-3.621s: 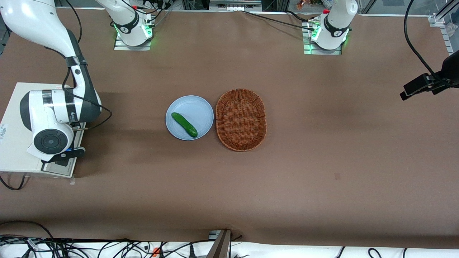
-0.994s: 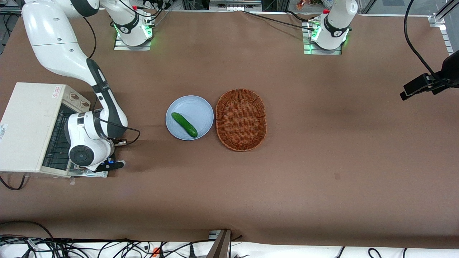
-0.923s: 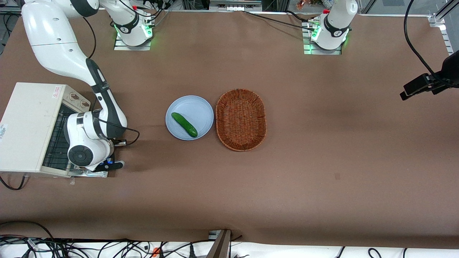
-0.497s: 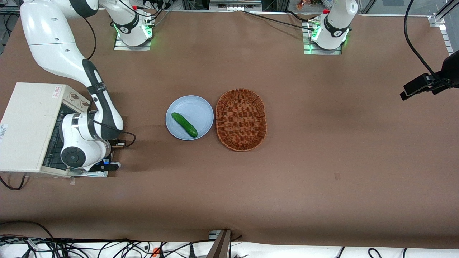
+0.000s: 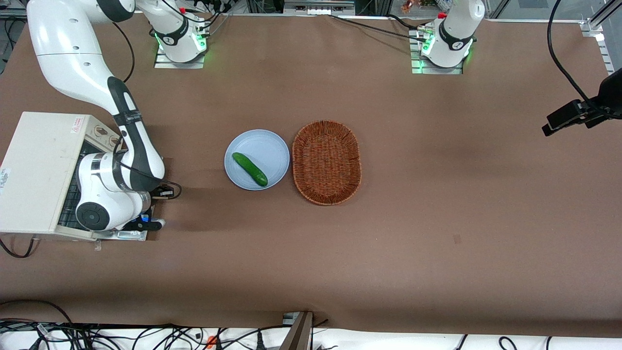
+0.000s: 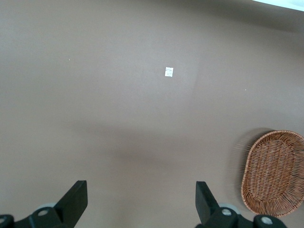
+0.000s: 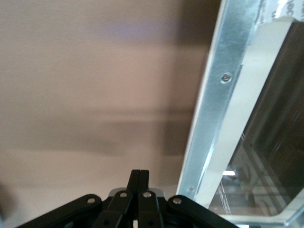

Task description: Open oven door with right arm only

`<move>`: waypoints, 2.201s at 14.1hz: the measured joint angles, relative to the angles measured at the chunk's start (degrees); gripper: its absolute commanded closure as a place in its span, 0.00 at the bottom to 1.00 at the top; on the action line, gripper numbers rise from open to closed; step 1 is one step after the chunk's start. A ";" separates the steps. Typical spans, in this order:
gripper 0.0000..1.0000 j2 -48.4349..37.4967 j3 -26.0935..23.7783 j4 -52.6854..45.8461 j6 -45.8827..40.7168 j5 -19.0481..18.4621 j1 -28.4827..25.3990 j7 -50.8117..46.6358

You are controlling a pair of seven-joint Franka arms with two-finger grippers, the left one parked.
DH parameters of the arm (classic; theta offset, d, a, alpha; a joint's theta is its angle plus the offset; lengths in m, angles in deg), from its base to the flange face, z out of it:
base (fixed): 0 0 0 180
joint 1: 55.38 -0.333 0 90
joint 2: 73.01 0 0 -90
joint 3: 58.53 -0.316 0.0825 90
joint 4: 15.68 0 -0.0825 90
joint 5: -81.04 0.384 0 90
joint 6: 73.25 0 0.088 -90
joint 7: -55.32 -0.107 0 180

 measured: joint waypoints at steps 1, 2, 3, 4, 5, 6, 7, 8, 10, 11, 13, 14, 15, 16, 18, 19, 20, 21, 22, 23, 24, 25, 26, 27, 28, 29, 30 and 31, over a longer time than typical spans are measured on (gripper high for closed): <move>0.84 -0.12 0.00 -1.12 -1.37 0.04 -0.25 0.00; 0.62 -0.27 0.00 -2.40 -2.70 0.04 -0.36 0.00; 0.47 -0.48 0.00 -3.93 -4.15 0.04 -0.37 0.01; 0.33 -0.82 0.04 -5.59 -5.66 0.04 -0.37 0.08; 0.13 -1.35 0.14 -7.13 -6.86 0.04 -0.35 0.68; 0.00 -2.12 0.37 -8.29 -7.69 0.03 -0.32 2.32; 0.00 -3.17 0.70 -9.03 -8.06 0.03 -0.26 4.81; 0.00 -4.45 0.97 -9.44 -8.26 0.04 -0.07 7.27; 0.00 -7.31 1.24 -9.74 -8.53 0.04 0.61 10.14; 0.00 -8.91 1.27 -9.80 -9.03 0.04 0.92 10.58; 0.00 -12.18 1.27 -9.88 -11.52 0.05 1.16 10.70; 0.00 -14.01 1.27 -9.96 -13.11 0.06 1.16 10.70; 0.00 -15.99 1.34 -10.02 -14.82 0.06 1.16 10.70; 0.00 -18.10 1.61 -10.06 -16.76 0.06 1.17 10.70; 0.00 -22.14 2.47 -10.08 -20.42 0.06 1.20 10.70; 0.00 -24.01 2.92 -10.07 -22.23 0.06 1.21 10.70; 0.00 -25.78 3.26 -10.07 -24.30 0.06 1.22 10.70; 0.00 -27.43 3.44 -10.01 -26.20 0.06 1.22 10.70; 0.00 -29.07 3.57 -9.81 -27.47 0.06 1.22 10.70; 0.00 -30.70 3.73 -9.31 -28.16 0.06 1.22 10.70; 0.00 -32.26 3.93 -8.47 -28.39 0.06 1.22 10.70; 0.00 -33.73 4.11 -7.39 -28.42 0.06 1.23 10.70; 0.00 -35.11 4.23 -6.09 -28.36 0.07 1.23 10.71; 0.00 -36.43 4.31 -4.56 -28.03 0.07 1.23 10.71; 0.00 -37.82 4.35 -2.71 -27.22 0.07 1.23 10.71; 0.00 -39.33 4.41 -0.54 -26.04 0.07 1.23 10.71; 0.00 -40.94 4.57 1.84 -24.70 0.07 1.23 10.71; 0.00 -42.59 4.81 4.20 -23.44 0.07 1.23 10.71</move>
